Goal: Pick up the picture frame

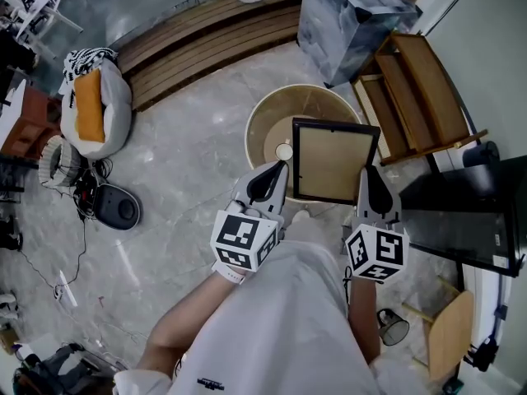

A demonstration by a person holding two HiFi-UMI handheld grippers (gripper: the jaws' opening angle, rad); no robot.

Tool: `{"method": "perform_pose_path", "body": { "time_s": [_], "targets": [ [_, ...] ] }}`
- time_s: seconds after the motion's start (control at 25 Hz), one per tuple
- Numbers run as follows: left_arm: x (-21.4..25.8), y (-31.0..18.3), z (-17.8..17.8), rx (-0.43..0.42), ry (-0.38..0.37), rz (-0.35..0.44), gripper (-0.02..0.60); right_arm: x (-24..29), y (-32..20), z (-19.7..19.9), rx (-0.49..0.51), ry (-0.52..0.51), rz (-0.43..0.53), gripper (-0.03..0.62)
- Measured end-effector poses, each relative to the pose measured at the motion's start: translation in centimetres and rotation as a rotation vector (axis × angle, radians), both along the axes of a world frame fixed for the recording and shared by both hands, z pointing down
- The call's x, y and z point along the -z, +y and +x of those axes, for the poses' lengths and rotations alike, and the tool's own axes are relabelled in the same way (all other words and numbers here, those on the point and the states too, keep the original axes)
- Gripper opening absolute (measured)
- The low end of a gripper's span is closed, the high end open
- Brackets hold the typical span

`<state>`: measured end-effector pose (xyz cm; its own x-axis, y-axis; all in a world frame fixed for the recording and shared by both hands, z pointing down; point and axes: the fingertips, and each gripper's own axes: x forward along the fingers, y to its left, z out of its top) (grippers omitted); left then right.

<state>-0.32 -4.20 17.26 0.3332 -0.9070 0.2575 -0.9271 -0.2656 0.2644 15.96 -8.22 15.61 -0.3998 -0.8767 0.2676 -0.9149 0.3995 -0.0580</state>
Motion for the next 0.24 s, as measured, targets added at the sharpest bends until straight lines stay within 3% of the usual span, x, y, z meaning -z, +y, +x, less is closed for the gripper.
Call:
{"method": "perform_pose_path", "body": {
  "time_s": [0.24],
  "targets": [
    [-0.17,-0.14,0.47,-0.01,0.002,0.0,0.003,-0.08,-0.03,0.42,-0.008,0.004,-0.002,0.038]
  ]
}}
